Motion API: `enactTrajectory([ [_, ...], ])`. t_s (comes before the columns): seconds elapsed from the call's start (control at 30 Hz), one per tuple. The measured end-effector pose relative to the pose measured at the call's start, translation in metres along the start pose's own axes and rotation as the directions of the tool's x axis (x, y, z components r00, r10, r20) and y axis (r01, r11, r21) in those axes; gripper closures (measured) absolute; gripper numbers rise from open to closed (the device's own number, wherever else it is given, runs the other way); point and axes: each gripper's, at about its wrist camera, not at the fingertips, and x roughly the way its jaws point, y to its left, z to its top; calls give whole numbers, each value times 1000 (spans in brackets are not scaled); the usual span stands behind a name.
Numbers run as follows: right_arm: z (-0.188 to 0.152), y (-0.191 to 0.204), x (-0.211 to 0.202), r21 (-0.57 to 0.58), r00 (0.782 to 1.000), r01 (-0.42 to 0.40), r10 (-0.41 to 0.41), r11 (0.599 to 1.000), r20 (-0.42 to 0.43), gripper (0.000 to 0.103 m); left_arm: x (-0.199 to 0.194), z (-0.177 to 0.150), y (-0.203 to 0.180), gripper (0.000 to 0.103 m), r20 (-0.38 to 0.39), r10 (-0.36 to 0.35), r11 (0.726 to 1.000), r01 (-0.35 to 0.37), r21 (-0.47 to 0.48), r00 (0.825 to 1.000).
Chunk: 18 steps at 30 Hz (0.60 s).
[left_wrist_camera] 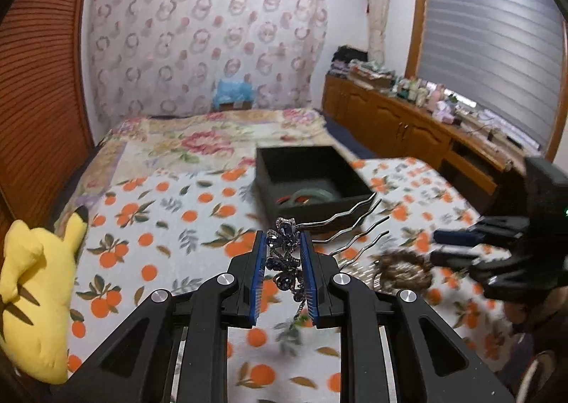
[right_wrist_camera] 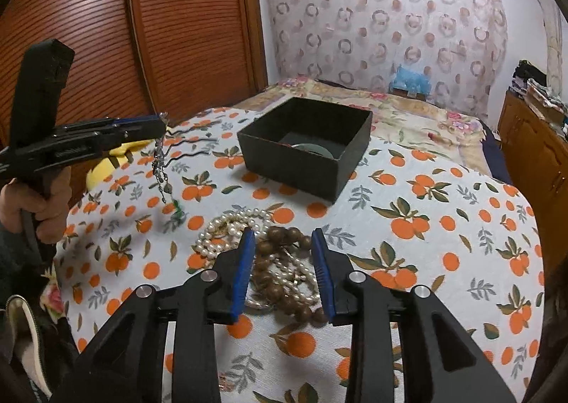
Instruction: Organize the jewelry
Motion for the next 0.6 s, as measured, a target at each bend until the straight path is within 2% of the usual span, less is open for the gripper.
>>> enactTrajectory([
  [0.33,11,38,1,-46,989,-128,131,991,73,67,-17,20,-27,85,51,-76,997,75,17,996],
  [0.6,20,45,12,-24,978,-192,193,981,76,67,-17,26,-36,85,63,-84,996,83,27,994],
])
